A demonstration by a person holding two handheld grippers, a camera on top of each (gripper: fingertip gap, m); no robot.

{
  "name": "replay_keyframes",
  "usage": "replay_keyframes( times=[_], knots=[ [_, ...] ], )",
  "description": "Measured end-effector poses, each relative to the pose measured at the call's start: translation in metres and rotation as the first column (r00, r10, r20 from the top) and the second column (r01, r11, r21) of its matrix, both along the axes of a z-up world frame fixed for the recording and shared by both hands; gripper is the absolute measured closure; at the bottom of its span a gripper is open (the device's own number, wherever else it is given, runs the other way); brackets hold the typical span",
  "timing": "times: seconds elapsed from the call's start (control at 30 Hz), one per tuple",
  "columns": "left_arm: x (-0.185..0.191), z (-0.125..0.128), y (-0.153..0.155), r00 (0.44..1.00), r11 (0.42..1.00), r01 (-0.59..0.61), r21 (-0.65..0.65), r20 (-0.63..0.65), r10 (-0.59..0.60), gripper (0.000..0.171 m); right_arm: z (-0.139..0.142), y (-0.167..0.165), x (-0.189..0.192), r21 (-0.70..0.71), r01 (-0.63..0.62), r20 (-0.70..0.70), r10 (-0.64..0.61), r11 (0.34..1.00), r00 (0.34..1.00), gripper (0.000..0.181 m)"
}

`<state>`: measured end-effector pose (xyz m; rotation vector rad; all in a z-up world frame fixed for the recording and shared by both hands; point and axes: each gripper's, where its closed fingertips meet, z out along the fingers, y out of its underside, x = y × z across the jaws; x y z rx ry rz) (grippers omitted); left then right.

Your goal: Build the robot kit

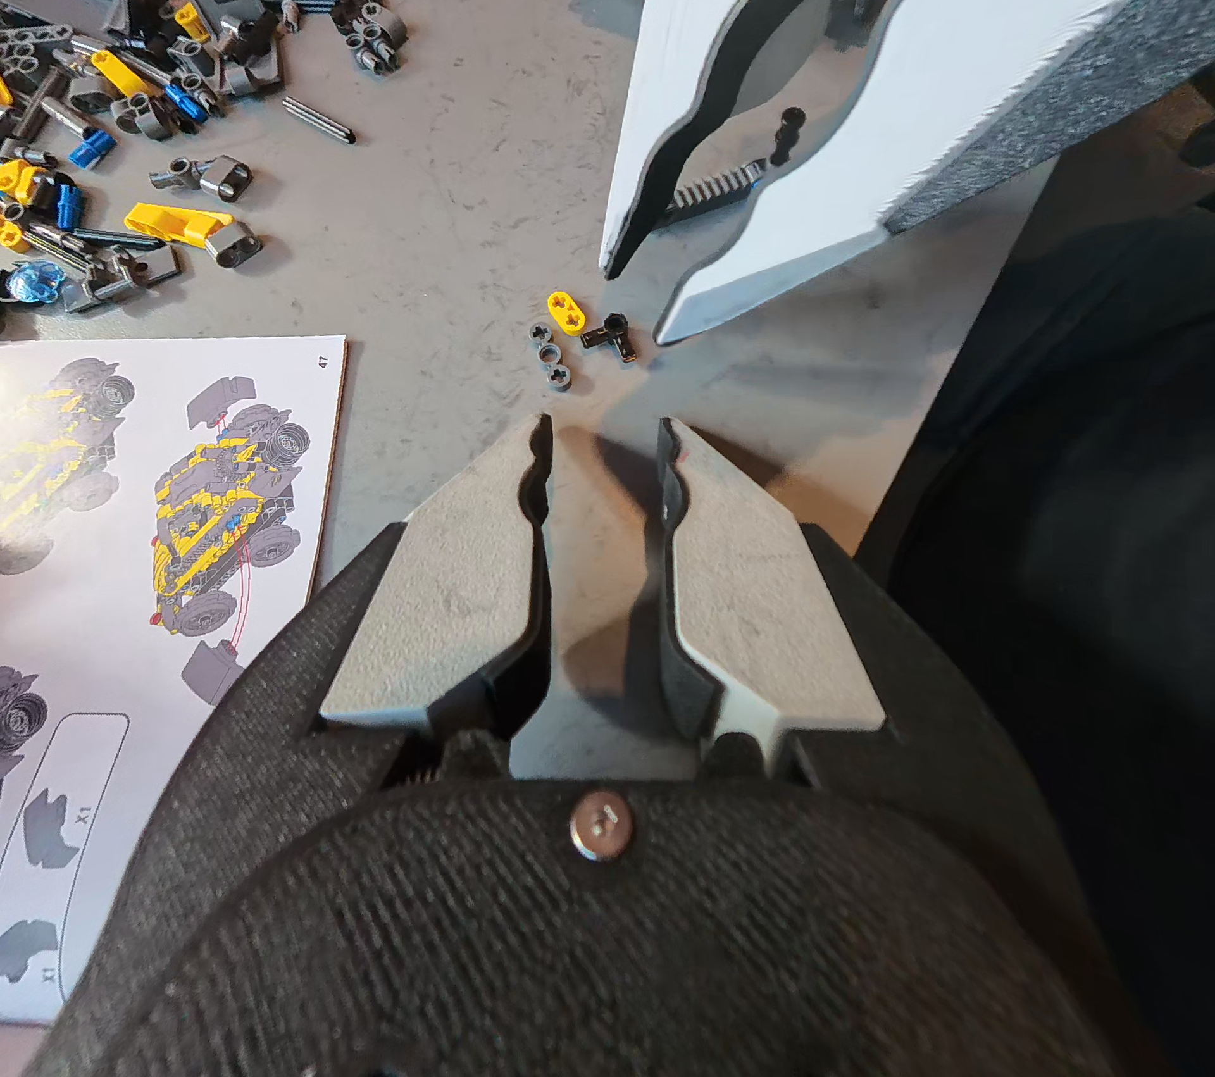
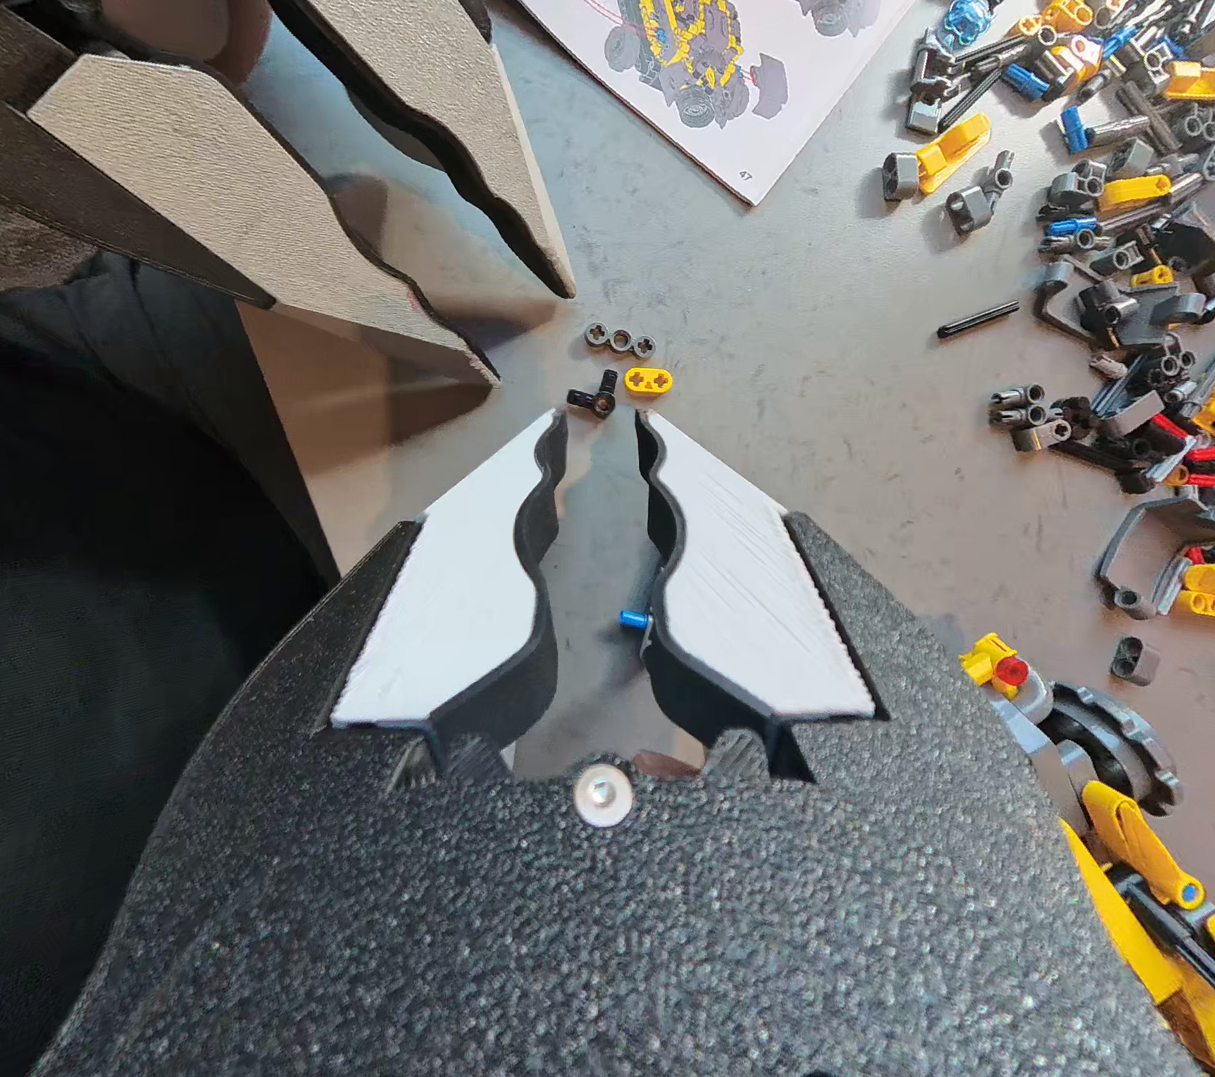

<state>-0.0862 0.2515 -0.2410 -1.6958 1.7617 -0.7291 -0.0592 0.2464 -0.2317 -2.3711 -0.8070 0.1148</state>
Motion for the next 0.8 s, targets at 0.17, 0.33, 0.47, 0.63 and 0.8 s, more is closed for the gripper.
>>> replay_keyframes(
  times=[0.17, 0.33, 0.47, 0.63, 0.8],
  knots=[
    [0.000, 0.001, 0.000, 1.000, 1.000, -0.004, -0.015, 0.006, 0.004, 0.142, 0.001, 0.001, 0.001, 0.002, -0.010, -0.007, 0.010, 1.000, 1.000, 0.162],
    [0.000, 0.001, 0.001, 1.000, 1.000, -0.005, -0.016, 0.003, 0.005, 0.142, 0.001, 0.001, 0.003, -0.010, -0.015, -0.009, 0.015, 1.000, 1.000, 0.163],
    [0.000, -0.001, 0.001, 1.000, 1.000, -0.008, -0.018, -0.006, 0.008, 0.142, -0.002, 0.001, 0.001, -0.023, -0.042, 0.015, 0.042, 0.999, 0.999, 0.163],
    [0.000, -0.001, 0.001, 1.000, 1.000, -0.010, -0.024, -0.007, 0.010, 0.142, -0.008, 0.004, 0.000, -0.055, -0.063, 0.027, 0.065, 0.996, 0.998, 0.163],
    [0.000, -0.001, 0.000, 1.000, 1.000, 0.000, -0.021, -0.006, 0.000, 0.144, -0.011, 0.005, -0.001, -0.072, -0.088, 0.043, 0.091, 0.994, 0.995, 0.174]
  ],
)
